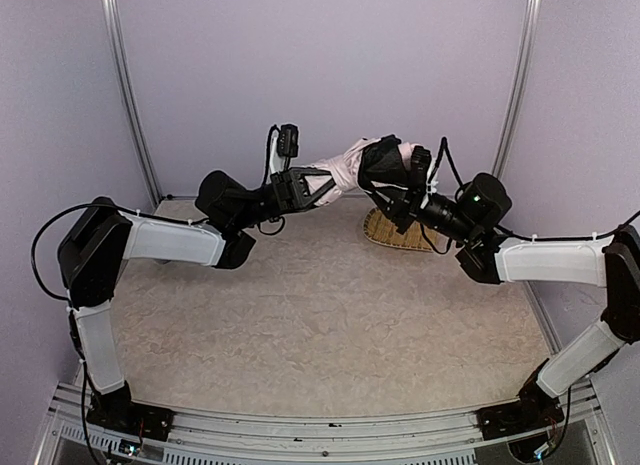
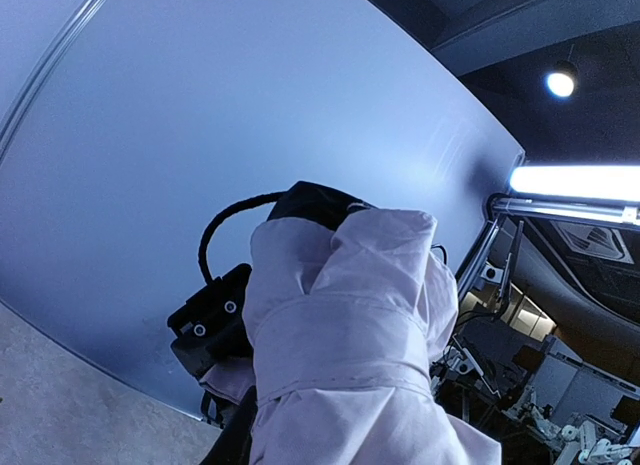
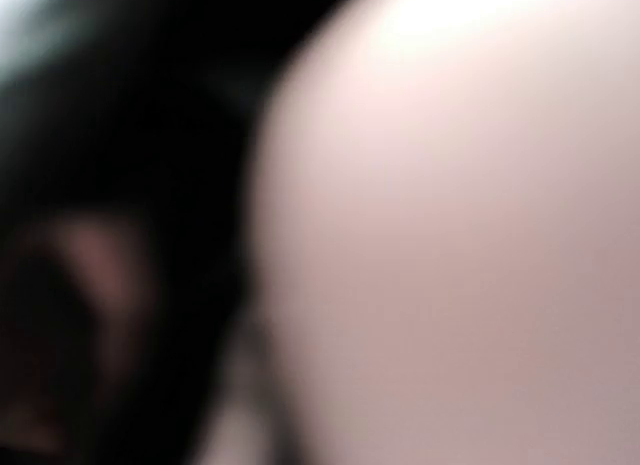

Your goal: Put away the umbrella

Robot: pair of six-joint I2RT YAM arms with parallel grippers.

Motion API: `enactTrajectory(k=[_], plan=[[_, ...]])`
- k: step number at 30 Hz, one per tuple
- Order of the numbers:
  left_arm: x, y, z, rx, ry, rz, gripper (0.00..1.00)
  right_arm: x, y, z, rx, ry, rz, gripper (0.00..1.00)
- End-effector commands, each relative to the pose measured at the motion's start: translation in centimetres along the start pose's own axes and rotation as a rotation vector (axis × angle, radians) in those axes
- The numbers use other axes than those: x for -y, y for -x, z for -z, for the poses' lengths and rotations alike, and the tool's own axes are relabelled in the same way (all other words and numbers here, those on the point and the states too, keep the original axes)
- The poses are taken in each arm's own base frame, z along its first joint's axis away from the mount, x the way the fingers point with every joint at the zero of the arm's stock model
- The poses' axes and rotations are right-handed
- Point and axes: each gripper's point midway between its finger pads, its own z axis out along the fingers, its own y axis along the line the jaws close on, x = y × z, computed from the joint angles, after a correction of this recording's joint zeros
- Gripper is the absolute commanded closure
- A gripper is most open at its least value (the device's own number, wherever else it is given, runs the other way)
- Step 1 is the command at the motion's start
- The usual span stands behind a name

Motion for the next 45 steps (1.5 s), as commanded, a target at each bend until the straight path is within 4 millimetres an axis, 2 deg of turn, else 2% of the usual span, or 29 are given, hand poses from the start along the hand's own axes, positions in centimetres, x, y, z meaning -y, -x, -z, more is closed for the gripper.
enactTrajectory(k=[1,3,5,8,10,13,16,19,21,24,26,28,30,32,35,38,40,45], plan=[[-1.7,-1.8,2.3,-0.063,0.032,0.026,1.00,1.3,5.3,0.8,0.147,-0.061,0.048,0.75],[-1.8,-1.3,3.1,-0.046,0.055,0.006,1.00,1.2,5.4,0.9,0.152,-0.057,0.041,0.73],[-1.1,-1.1,2.8,-0.051,0.040,-0.015,1.00,1.2,5.0,0.9,0.148,-0.055,0.030,0.67],[0.2,-1.2,2.1,-0.059,-0.014,-0.031,1.00,2.0,3.5,1.0,0.113,-0.090,0.003,0.58],[0.8,-0.7,2.5,-0.048,-0.035,-0.039,1.00,3.1,2.1,1.9,0.075,-0.116,-0.028,0.54],[0.3,0.3,4.1,-0.019,0.009,-0.052,1.00,4.5,-0.4,4.2,-0.014,-0.165,-0.078,0.49],[-1.4,1.3,6.2,0.014,0.114,-0.060,1.00,5.6,-3.6,6.9,-0.164,-0.237,-0.114,0.44],[-4.6,1.4,8.1,0.005,0.275,-0.057,1.00,7.4,-6.9,10.6,-0.343,-0.371,-0.187,0.39],[-6.9,0.7,9.0,-0.035,0.397,-0.072,1.00,8.2,-8.1,12.8,-0.438,-0.435,-0.198,0.36],[-9.9,-0.4,10.2,-0.098,0.551,-0.080,1.00,7.4,-8.6,13.9,-0.545,-0.417,-0.129,0.18],[-11.0,-1.5,10.8,-0.116,0.576,-0.037,1.00,6.1,-8.0,13.0,-0.572,-0.345,-0.056,0.21],[-11.7,-2.3,10.8,-0.130,0.574,0.020,1.00,3.4,-7.8,11.1,-0.595,-0.232,0.072,0.23],[-12.2,-3.3,10.5,-0.165,0.567,0.065,1.00,0.1,-8.2,8.9,-0.622,-0.115,0.263,0.19],[-12.4,-4.2,10.0,-0.191,0.558,0.087,1.00,-2.8,-9.4,6.9,-0.655,-0.029,0.467,0.16],[-12.0,-5.0,9.3,-0.217,0.543,0.095,1.00,-4.9,-11.9,4.7,-0.713,0.057,0.699,0.10],[-11.7,-5.4,8.9,-0.239,0.542,0.094,1.00,-4.7,-14.3,3.3,-0.775,0.052,0.825,0.00],[-11.3,-5.6,8.7,-0.249,0.534,0.094,1.00,-4.5,-15.2,2.6,-0.782,0.047,0.910,0.00],[-10.3,-6.1,8.1,-0.283,0.505,0.091,1.00,-1.7,-15.2,1.4,-0.831,-0.087,1.041,0.00]])
